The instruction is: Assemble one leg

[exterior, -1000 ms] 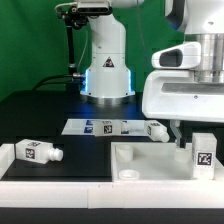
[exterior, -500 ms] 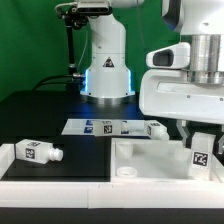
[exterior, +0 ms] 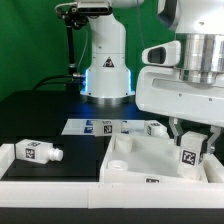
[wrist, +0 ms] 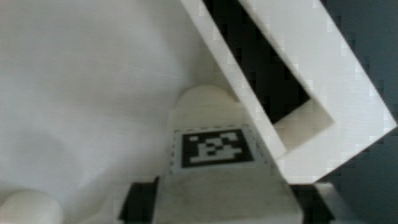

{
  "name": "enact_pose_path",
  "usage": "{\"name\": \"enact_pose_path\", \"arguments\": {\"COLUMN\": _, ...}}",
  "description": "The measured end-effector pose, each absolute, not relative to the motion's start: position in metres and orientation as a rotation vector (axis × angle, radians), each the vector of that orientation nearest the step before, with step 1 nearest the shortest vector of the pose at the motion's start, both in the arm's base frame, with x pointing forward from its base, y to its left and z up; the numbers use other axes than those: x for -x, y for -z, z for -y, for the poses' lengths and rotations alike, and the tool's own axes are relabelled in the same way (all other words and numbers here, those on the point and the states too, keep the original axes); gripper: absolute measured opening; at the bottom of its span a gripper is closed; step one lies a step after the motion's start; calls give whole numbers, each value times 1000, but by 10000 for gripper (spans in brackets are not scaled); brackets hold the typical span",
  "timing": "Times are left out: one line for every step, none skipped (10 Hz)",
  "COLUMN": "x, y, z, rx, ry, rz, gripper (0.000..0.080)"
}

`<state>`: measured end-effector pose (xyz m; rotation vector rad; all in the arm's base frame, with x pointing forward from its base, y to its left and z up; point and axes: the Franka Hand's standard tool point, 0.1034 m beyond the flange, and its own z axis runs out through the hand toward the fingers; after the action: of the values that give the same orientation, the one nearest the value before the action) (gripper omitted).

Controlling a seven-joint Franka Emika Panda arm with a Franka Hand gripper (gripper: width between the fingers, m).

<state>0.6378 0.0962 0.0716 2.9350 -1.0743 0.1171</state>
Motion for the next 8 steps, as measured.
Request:
{"name": "enact_pose_path", "arguments": {"x": -638, "y": -72, "z": -96, "rx": -2935, "ry": -117, "rz": 1074, "gripper": 295}}
{"name": "enact_pose_path", "arguments": {"x": -638, "y": -73, "z": -98, "rx": -2936, "ry": -112, "rz": 1075, "gripper": 295}}
{"name": "enact_pose_path", "arguments": {"x": -639, "y": -82, "z": -101, "rx": -2946, "ry": -111, "rz": 1070, "gripper": 401}}
{"name": "enact_pose_path", "arguments": {"x": -643, "y": -95, "z": -102, "rx": -2958, "ry": -131, "rz": 1077, "gripper": 569}}
{"name": "enact_pose_path", "arguments": {"x": -646, "y": -109, "z": -101, "rx": -2974, "ry": -141, "rz": 1070, "gripper": 569}}
{"name": "enact_pose_path", "arguments": {"x": -649, "y": -128, "z": -99, "rx": -2987, "ry": -148, "rz": 1077, "gripper": 633}}
{"name": "enact_pose_path", "arguments": {"x": -649, "y": -136, "z": -99, "rx": -2989, "ry": -133, "rz": 1080, "gripper": 644}}
{"name": "enact_pose_path", "arguments": {"x": -649, "y": -134, "z": -99, "rx": -2988, "ry": -137, "rz": 1079, "gripper": 644}}
